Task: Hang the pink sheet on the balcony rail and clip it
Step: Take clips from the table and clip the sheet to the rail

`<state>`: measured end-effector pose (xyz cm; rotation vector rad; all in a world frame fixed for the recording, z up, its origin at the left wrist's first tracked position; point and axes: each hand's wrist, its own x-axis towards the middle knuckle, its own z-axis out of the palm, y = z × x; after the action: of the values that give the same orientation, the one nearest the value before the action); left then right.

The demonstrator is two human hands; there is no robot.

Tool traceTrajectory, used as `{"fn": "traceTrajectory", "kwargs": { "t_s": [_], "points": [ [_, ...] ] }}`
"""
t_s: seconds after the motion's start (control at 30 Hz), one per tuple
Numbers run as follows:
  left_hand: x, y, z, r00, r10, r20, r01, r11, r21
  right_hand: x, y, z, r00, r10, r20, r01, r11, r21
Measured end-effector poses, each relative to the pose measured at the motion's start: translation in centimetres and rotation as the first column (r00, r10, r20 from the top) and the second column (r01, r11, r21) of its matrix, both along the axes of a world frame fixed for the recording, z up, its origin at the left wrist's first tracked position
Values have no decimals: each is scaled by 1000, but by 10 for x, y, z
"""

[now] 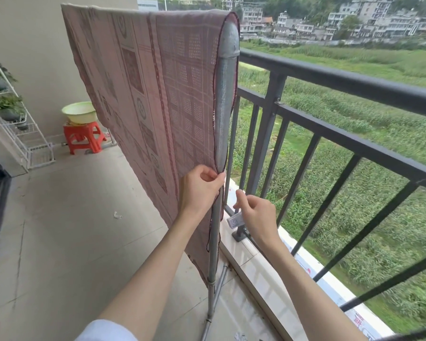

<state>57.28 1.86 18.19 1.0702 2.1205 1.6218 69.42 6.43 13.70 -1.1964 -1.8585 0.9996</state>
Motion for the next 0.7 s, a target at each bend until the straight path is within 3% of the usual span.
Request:
{"fn": "traceTrajectory", "kwargs": {
  "t_s": [0.13,0.33,0.53,0.63,0.7],
  "points": [
    [-10,0,11,997,-31,-78,21,992,-123,-18,-2,10,979,53,198,-99,967,234],
    [-17,-1,19,992,-116,-49,104,974,-199,-42,-3,3,986,-147,79,101,904,416],
    [-23,-7,12,978,-210,13,210,969,-132,-46,-6,-4,971,-232,50,168,821,546],
    [-23,-12,9,969,-243,-42,238,966,-97,-47,-7,-3,963,-263,61,172,772,612],
    [-23,-14,8,952,-264,-155,255,964,-76,-47,-6,-5,958,-279,70,168,739,653]
  ]
}}
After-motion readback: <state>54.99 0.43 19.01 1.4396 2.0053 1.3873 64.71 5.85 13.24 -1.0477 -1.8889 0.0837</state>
